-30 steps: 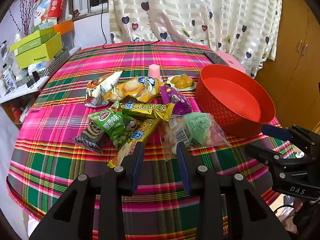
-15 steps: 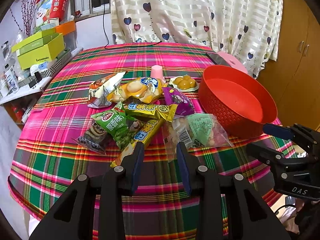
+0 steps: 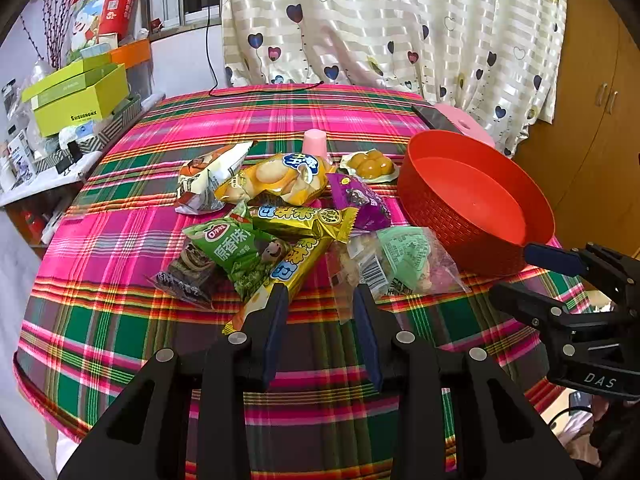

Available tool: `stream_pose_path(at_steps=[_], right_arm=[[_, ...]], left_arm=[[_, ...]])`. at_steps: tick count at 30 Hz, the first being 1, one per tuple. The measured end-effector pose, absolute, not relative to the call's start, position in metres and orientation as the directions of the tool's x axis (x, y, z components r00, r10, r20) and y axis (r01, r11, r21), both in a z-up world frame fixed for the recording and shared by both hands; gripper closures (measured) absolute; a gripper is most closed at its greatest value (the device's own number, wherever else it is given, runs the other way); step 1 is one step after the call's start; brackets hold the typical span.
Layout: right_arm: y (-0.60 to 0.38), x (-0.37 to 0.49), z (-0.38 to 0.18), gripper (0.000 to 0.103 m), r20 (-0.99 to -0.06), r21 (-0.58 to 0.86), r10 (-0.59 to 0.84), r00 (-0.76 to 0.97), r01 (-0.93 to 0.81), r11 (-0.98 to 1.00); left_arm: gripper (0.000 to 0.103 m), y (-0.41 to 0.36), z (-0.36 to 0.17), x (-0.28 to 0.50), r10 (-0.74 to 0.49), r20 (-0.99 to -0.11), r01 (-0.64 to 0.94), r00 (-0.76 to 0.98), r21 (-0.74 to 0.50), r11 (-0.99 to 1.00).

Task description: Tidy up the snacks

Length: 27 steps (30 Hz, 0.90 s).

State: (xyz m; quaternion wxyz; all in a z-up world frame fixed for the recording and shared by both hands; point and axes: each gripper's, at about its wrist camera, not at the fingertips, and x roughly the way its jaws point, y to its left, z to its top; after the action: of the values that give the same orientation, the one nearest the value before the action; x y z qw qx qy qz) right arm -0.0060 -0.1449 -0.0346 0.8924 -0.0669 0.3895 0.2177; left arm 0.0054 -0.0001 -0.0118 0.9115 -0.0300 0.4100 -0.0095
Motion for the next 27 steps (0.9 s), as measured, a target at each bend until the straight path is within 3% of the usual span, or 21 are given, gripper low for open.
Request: stream_pose_path(at_steps=[27], right_arm=[[-0.127, 0.004, -0.036, 0.039, -0.724, 0.055, 0.383, 0.573, -0.506, 0.861]], left_arm=[[0.068, 0.017, -0.016, 0.006, -0.082, -0.750, -0.004, 0.656, -0.112, 0.994]])
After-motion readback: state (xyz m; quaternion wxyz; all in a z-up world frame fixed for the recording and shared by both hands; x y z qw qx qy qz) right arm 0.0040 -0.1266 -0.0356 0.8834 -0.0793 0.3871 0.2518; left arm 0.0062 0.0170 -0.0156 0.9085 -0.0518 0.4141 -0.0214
